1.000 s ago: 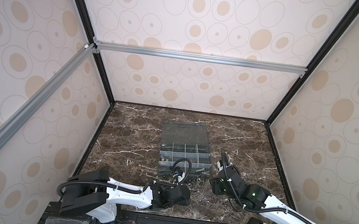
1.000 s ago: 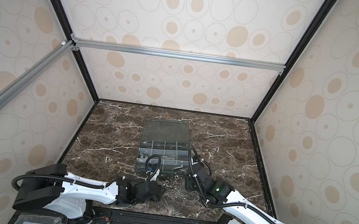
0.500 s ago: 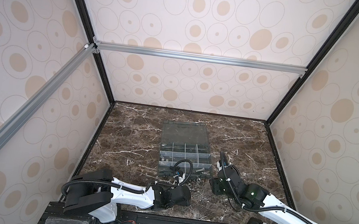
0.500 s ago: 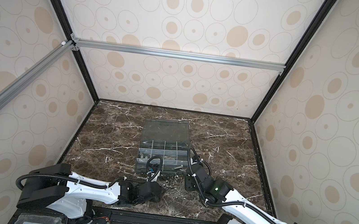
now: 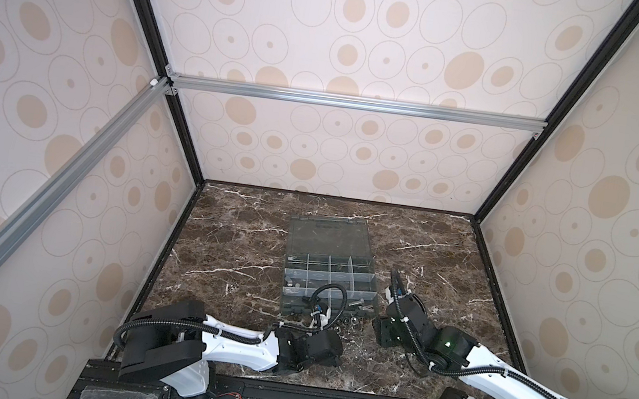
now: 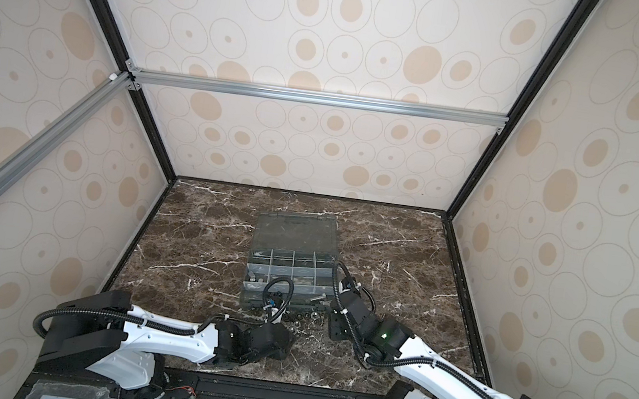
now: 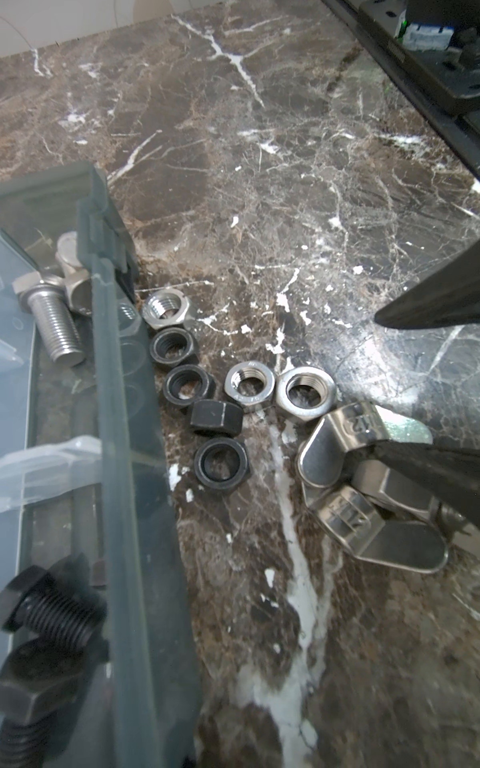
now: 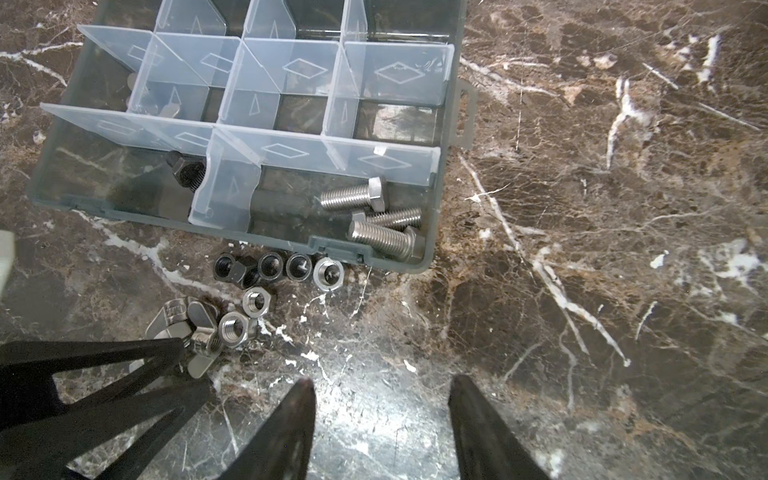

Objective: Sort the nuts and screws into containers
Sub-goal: 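Lower the left gripper onto a silver wing nut beside the box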

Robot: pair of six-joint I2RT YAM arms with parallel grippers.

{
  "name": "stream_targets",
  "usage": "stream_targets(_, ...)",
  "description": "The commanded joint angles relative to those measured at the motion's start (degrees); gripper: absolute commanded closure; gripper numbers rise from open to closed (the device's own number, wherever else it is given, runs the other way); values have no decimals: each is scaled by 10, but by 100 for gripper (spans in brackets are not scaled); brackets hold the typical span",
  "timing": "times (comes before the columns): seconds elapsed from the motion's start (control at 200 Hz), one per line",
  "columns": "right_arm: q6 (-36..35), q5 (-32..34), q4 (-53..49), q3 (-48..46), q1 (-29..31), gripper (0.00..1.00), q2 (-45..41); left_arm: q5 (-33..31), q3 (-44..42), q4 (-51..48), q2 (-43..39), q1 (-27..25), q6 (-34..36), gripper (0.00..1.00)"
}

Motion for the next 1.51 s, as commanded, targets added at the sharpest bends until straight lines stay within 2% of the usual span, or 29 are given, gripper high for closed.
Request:
stream_targets(0.0,7,7,2,-1,-5,44,3,-18,17,-20,8,-5,3,55)
stream_targets(0.845,10,7,-2,-2,-5,44,-1,-29,50,-45,51,2,18,57)
stream_targets(1.501,12,7,0,-7,-5,44,-1,-53,54,-67,65,12,15,65)
